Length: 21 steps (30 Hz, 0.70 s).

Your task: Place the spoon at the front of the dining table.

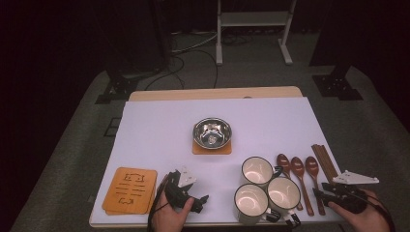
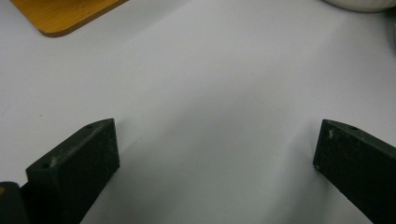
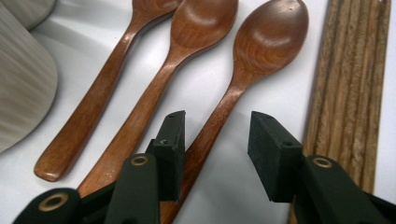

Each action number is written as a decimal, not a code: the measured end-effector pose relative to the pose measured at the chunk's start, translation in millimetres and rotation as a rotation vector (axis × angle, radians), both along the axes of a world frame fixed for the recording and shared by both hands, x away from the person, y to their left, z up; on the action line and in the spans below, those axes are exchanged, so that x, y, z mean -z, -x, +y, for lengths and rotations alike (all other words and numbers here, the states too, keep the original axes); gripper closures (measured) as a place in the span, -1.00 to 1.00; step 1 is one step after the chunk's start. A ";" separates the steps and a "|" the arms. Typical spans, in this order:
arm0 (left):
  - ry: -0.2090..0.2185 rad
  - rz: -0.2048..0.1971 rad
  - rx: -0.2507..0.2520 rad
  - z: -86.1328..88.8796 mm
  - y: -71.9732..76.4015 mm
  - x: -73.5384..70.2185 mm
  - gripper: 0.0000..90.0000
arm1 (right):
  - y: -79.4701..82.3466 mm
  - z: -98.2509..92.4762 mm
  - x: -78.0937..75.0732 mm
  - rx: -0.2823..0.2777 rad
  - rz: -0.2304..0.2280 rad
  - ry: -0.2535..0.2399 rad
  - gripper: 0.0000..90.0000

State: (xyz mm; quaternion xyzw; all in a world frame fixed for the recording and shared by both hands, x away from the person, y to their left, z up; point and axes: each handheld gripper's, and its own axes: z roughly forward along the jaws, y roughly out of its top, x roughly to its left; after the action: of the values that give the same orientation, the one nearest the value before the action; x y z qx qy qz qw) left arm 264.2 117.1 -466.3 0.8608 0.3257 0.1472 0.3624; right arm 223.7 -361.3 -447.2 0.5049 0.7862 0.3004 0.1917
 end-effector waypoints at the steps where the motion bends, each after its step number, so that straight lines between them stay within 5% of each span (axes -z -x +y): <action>1: 0.000 0.000 0.000 0.0 0.0 0.0 -1.00 | 0.1 -0.4 -0.1 0.003 0.000 0.001 0.24; 21: 0.001 0.000 0.000 0.1 -0.2 0.0 -1.00 | 0.7 -13.9 -4.5 0.047 -0.026 0.037 0.30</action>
State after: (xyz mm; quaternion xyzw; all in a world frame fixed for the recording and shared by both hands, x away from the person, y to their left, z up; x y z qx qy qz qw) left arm 264.4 117.1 -466.3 0.8607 0.3258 0.1469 0.3627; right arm 223.0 -375.2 -442.7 0.5158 0.7769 0.2877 0.2181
